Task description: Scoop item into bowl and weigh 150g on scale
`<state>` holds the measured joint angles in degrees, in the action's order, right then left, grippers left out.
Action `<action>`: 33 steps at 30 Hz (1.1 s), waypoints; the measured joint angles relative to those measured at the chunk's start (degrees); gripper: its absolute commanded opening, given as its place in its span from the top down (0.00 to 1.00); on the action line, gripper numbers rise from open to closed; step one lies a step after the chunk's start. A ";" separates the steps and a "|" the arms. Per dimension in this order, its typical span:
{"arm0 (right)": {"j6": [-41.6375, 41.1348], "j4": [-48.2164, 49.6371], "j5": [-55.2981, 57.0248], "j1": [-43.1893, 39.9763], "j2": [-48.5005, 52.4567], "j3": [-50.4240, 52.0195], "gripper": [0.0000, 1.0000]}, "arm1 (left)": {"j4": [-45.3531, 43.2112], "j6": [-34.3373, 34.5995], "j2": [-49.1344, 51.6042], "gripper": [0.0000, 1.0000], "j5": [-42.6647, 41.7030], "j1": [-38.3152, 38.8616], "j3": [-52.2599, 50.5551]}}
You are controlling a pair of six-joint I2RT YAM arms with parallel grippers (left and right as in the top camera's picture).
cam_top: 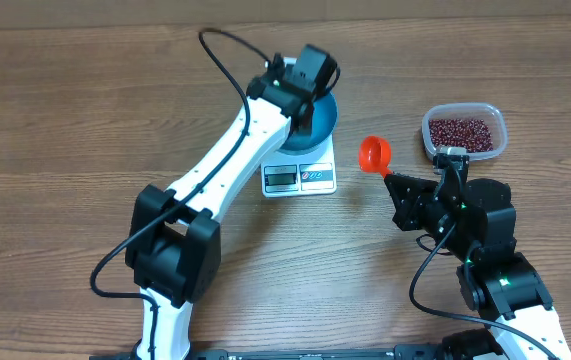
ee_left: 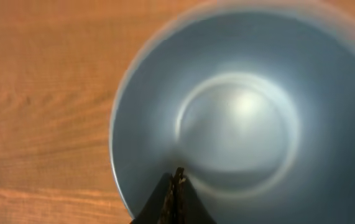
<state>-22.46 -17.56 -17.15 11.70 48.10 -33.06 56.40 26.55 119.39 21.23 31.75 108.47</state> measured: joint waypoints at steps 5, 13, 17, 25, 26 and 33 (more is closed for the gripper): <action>0.02 -0.04 0.00 0.00 0.00 0.00 0.96 | 4.90 0.02 -2.14 0.96 -3.48 0.00 6.60; 0.02 -3.82 0.00 0.00 0.00 -0.07 0.97 | 15.93 0.42 -11.17 0.96 -9.09 0.46 7.21; 0.04 -6.32 0.02 0.00 0.02 -1.53 0.96 | 16.87 0.72 -16.24 0.96 -10.08 2.56 7.02; 2.54 -10.29 0.07 -0.02 -0.07 -5.18 0.96 | 12.44 2.10 -25.83 0.96 -10.51 10.47 -3.17; 3.04 -10.84 0.11 -0.11 -0.07 -5.18 0.97 | 11.96 2.51 -26.75 0.96 -10.54 10.95 -5.62; 4.11 -11.69 0.39 -4.59 -1.16 -5.18 0.97 | 5.97 4.02 -30.34 0.96 -10.29 10.86 -21.44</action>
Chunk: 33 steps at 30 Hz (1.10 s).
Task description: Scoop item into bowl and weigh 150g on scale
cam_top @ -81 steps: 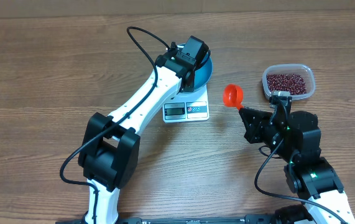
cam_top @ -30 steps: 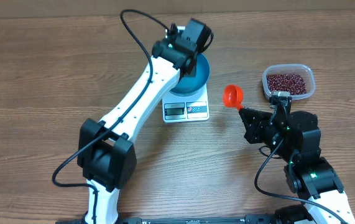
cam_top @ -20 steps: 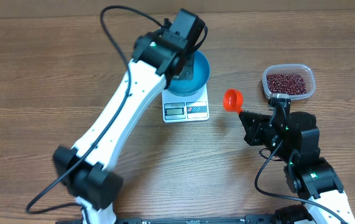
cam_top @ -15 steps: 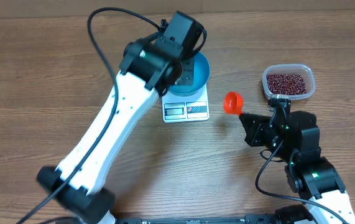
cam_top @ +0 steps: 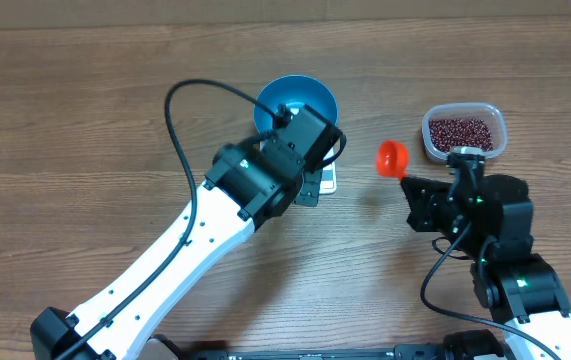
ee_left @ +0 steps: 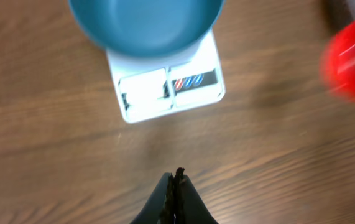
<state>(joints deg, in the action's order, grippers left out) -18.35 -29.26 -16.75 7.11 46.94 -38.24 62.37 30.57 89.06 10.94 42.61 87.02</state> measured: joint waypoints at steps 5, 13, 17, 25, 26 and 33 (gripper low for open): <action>0.00 -0.48 -0.33 -4.15 -0.79 0.00 0.97 | -10.10 0.31 -0.87 0.96 -0.02 0.00 -8.72; 0.22 -3.02 -1.33 -8.57 -0.81 -0.02 0.97 | -19.37 -1.20 -0.85 0.96 2.54 0.00 -18.14; 0.37 -2.97 -1.97 -8.96 -0.81 -0.02 0.97 | -21.79 -1.20 0.17 0.96 3.04 -0.28 -18.53; 0.39 -2.91 -2.51 -8.96 -0.81 -0.02 0.97 | -25.00 -2.64 6.60 0.96 3.39 -0.37 -18.53; 0.39 -2.86 -2.51 -8.96 -0.81 -0.02 0.97 | -25.53 -3.39 7.34 0.96 3.41 -0.37 -18.53; 0.39 -1.44 -2.54 -8.96 -0.81 -0.02 0.97 | -30.32 -6.64 10.49 0.96 3.06 -1.07 -18.53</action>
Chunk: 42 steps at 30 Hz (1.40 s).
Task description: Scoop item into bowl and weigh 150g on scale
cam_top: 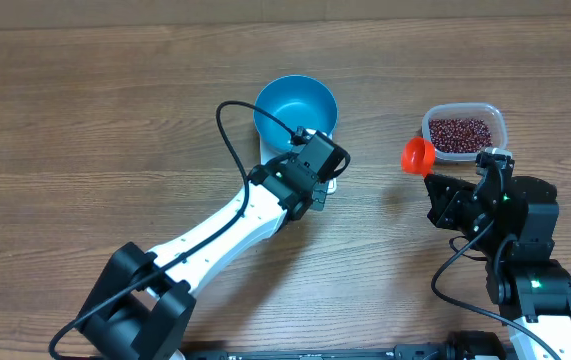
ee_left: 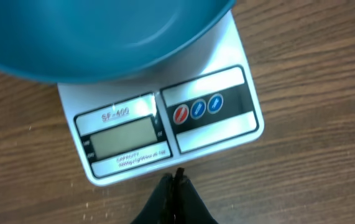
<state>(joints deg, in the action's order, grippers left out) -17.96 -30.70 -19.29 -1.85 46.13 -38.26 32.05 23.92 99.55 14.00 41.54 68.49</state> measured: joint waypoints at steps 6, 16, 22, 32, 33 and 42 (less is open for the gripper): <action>0.00 1.70 0.00 0.00 0.00 0.00 0.97 | -3.61 -2.43 1.79 0.96 -2.10 -3.02 0.00; 1.66 1.05 0.00 0.00 0.44 -1.38 0.97 | -6.10 -7.93 3.67 0.96 -7.21 -4.90 0.00; 6.08 -7.34 -0.02 0.00 4.92 -11.37 0.97 | -6.34 -10.45 3.67 0.96 -7.93 -4.90 0.00; 12.20 -13.00 -0.02 -0.02 10.19 -19.65 0.97 | -8.70 -11.06 4.09 0.96 -8.35 -4.90 0.00; 12.31 -13.00 0.00 -0.02 10.19 -19.65 0.97 | -8.87 -11.06 4.42 0.96 -8.44 -4.90 0.00; 12.90 -13.07 -0.02 -0.02 10.19 -19.65 0.97 | -10.78 -11.15 9.18 0.96 -8.50 -4.90 0.00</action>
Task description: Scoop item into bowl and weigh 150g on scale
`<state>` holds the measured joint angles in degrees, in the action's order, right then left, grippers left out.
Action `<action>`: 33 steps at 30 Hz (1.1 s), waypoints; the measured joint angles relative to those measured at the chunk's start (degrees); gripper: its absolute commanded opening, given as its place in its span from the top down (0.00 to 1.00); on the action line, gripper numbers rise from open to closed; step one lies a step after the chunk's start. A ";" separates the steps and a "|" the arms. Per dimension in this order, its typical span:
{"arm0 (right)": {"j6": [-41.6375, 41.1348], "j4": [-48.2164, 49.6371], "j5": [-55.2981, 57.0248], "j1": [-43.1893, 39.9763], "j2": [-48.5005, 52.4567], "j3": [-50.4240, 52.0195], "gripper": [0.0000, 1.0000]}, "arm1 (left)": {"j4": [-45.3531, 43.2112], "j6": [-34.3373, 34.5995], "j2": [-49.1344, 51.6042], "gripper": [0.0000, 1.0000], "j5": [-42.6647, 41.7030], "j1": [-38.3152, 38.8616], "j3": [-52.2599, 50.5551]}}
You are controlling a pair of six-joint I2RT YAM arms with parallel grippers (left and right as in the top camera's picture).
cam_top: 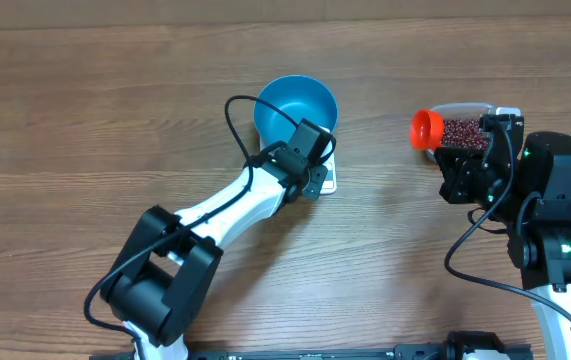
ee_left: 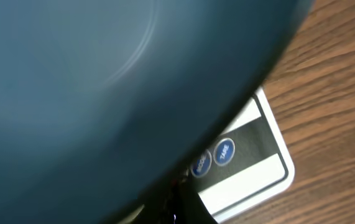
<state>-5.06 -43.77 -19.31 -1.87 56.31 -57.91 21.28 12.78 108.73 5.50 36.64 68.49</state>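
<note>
A blue bowl [cam_top: 290, 105] stands on the white scale [cam_top: 328, 181], most of which is hidden under my left gripper [cam_top: 312, 172]. In the left wrist view the bowl [ee_left: 102, 81] fills the frame above the scale's panel [ee_left: 245, 177] with two blue buttons. My left gripper [ee_left: 178, 190] is shut, its tips on the panel just left of those buttons. My right gripper [cam_top: 453, 150] is shut on a red scoop [cam_top: 426, 129], which hangs at the left edge of the tub of red beans [cam_top: 462, 133].
The left arm's black cable [cam_top: 250, 120] loops beside the bowl. The right arm [cam_top: 550, 200] covers the tub's near side. The wooden table [cam_top: 85, 130] runs to the left.
My left gripper has moved forward from just in front of the scale onto its button panel, under the bowl's rim. My right gripper has carried the scoop further back to the tub's left edge.
First my left gripper was shut over the bowl, and the right held the scoop mid-table. Then the left gripper was in front of the scale, then close to its display, now on its buttons. The scoop stood nearer the bean tub at each moment.
</note>
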 measured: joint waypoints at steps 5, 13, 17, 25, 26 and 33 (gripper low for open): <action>0.20 -0.44 0.00 0.00 0.00 0.00 0.97 | -1.33 -0.63 0.33 0.96 0.02 0.00 0.00; 0.20 -0.46 0.02 0.00 0.00 -0.02 0.97 | -1.51 -0.96 0.33 0.96 0.02 0.00 0.00; 0.22 -0.50 0.02 0.00 0.00 -0.02 0.97 | -1.51 -0.96 0.37 0.96 0.02 0.00 0.00; 0.22 -0.94 0.00 0.00 0.00 0.00 0.97 | -1.64 -0.96 2.54 0.96 0.02 0.02 0.11; 0.22 -1.01 0.00 0.00 0.00 0.00 0.97 | -1.64 -0.96 2.56 0.96 0.04 0.11 0.11; 0.22 -1.22 0.02 0.00 0.00 0.00 0.97 | -1.64 -0.96 2.56 0.96 0.04 0.11 0.11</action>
<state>-4.84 -44.99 -19.29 -1.87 56.31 -57.91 19.64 11.81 111.28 5.54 36.75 68.60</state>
